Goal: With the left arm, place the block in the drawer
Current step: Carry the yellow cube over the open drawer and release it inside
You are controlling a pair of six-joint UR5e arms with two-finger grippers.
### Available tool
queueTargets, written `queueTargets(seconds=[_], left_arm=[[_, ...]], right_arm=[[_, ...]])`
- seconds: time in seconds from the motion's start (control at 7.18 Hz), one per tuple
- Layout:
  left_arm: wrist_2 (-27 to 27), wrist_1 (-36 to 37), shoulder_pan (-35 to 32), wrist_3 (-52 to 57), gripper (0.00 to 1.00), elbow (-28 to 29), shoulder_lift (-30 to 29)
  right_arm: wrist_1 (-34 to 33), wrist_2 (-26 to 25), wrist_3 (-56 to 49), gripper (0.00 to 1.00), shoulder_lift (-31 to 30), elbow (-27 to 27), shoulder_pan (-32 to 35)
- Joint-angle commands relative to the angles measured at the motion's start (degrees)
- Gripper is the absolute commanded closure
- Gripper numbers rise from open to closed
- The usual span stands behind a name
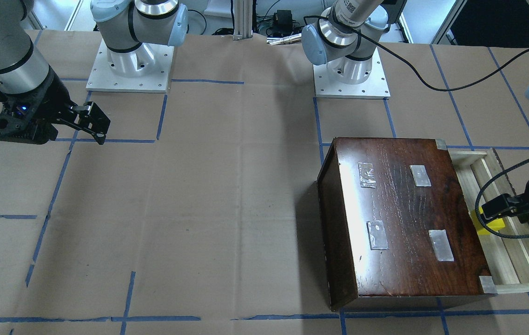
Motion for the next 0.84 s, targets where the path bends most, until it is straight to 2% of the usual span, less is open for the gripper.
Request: queueTargets(seconds=[0.0, 0.42, 0.7], left_arm=[[0.25, -0.77, -0.09, 0.00, 0.01, 0.02, 3.42], [0.25, -2.26, -1.31, -3.31, 0.01, -4.27, 10.79], [0.25, -2.18, -6.83, -10.07, 0.01, -9.89, 17.47]], right_arm=[[0.03, 0.00, 0.00, 0.00, 0.00, 0.00, 0.00], [-0.06, 0.00, 0.00, 0.00, 0.00, -0.08, 0.00], [-0.06, 0.00, 0.00, 0.00, 0.00, 0.00, 0.00]])
